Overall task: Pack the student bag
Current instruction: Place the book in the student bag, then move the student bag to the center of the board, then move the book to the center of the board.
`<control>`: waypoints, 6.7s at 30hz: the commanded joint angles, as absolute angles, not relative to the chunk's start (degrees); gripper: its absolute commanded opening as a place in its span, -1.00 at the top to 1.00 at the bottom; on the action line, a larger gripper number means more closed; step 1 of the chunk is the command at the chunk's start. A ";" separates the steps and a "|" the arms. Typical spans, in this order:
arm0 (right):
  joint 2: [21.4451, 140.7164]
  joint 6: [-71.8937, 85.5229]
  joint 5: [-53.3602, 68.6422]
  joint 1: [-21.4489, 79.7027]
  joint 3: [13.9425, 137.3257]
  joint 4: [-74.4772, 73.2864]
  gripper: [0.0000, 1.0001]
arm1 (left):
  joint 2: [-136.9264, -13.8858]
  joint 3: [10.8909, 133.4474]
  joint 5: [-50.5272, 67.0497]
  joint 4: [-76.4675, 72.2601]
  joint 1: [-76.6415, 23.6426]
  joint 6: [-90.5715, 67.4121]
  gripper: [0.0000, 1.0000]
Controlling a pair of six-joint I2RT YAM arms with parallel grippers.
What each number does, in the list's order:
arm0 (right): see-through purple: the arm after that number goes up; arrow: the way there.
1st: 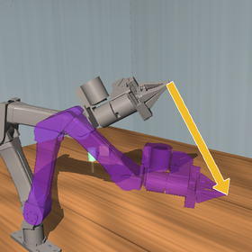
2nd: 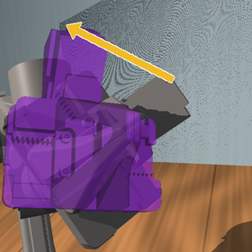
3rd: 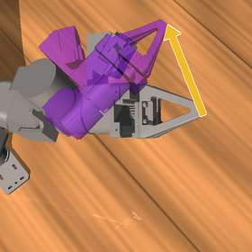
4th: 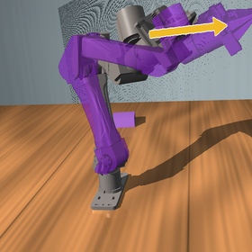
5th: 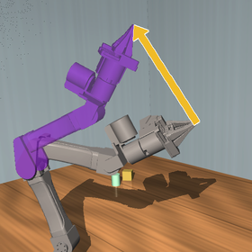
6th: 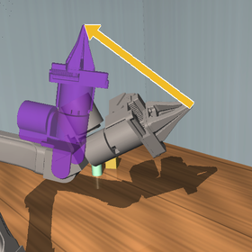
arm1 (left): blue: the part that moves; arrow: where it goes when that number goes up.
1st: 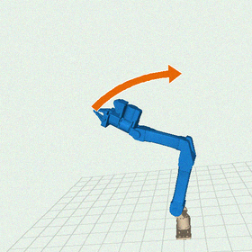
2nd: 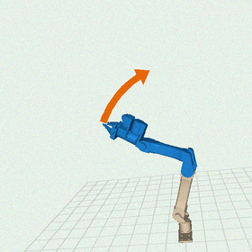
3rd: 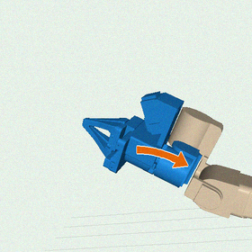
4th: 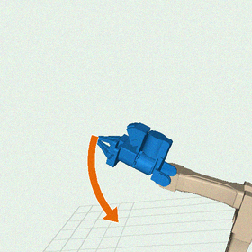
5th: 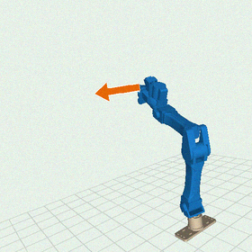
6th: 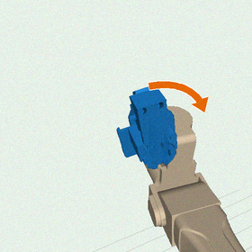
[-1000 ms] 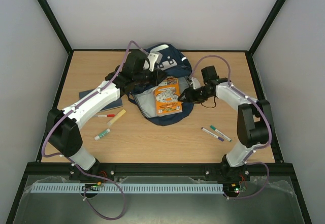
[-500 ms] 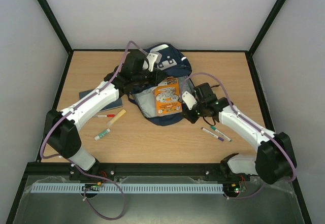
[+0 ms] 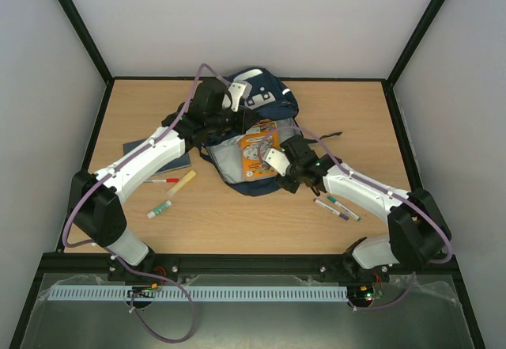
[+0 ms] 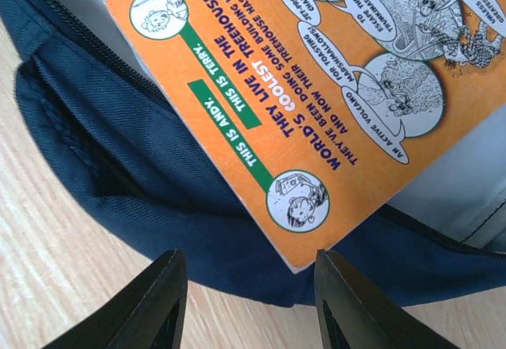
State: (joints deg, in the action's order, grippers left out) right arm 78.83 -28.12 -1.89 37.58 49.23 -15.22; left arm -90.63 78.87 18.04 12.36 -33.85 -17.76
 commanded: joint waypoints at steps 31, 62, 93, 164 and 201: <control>91.33 -37.23 -10.22 39.94 51.98 -3.75 0.06 | -88.04 79.17 20.47 8.69 -33.85 -17.75 0.95; 105.38 -56.34 -26.45 44.97 54.91 24.60 0.41 | -89.23 79.71 25.05 8.77 -33.75 -18.46 0.95; 91.79 -40.58 -20.00 45.31 44.65 12.40 0.24 | -89.65 79.72 25.44 9.01 -33.88 -18.94 0.94; 81.12 -4.16 14.82 17.24 49.72 -4.32 -0.38 | -130.53 97.43 21.63 10.80 -23.55 -31.80 -0.45; 78.44 -4.81 17.62 17.16 49.72 -5.46 -0.39 | -82.42 55.92 1.42 24.04 11.06 -35.34 -0.99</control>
